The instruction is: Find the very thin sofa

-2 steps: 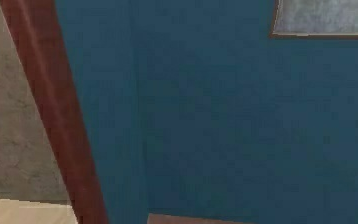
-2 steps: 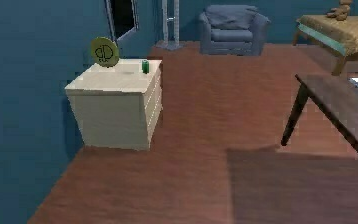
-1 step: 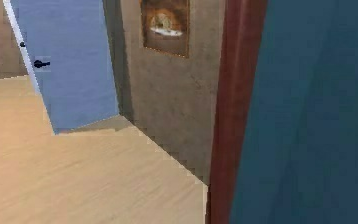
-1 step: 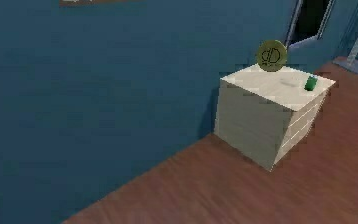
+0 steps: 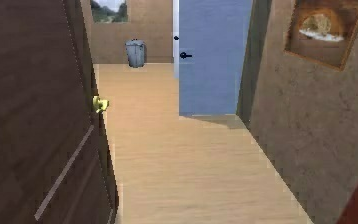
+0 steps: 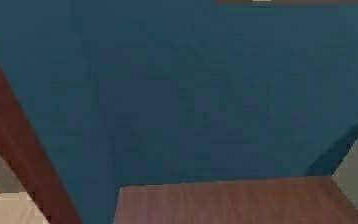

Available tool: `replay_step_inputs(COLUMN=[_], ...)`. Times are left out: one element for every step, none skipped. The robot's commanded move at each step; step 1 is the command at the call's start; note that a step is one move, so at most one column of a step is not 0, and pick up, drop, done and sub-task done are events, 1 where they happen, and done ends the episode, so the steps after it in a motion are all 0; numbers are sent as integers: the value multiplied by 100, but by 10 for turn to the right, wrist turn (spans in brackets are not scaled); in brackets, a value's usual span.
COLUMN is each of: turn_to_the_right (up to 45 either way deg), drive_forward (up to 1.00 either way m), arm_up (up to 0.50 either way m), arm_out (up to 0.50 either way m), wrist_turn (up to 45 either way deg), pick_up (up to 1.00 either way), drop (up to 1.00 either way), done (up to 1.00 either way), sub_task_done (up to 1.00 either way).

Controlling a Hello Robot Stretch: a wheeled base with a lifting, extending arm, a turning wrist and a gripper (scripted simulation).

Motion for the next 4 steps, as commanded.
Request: replay_step_inputs(turn_to_the_right=[0, -90, 0, -30], drive_forward=[100, 0, 35, 0], arm_up=[0, 0, 0, 0], arm_out=[0, 0, 0, 0], wrist_turn=[0, 0, 0, 0], pick_up=[0, 0, 0, 0], drop=[0, 0, 0, 0], done=[0, 0, 0, 0], sub_task_done=[0, 0, 0, 0])
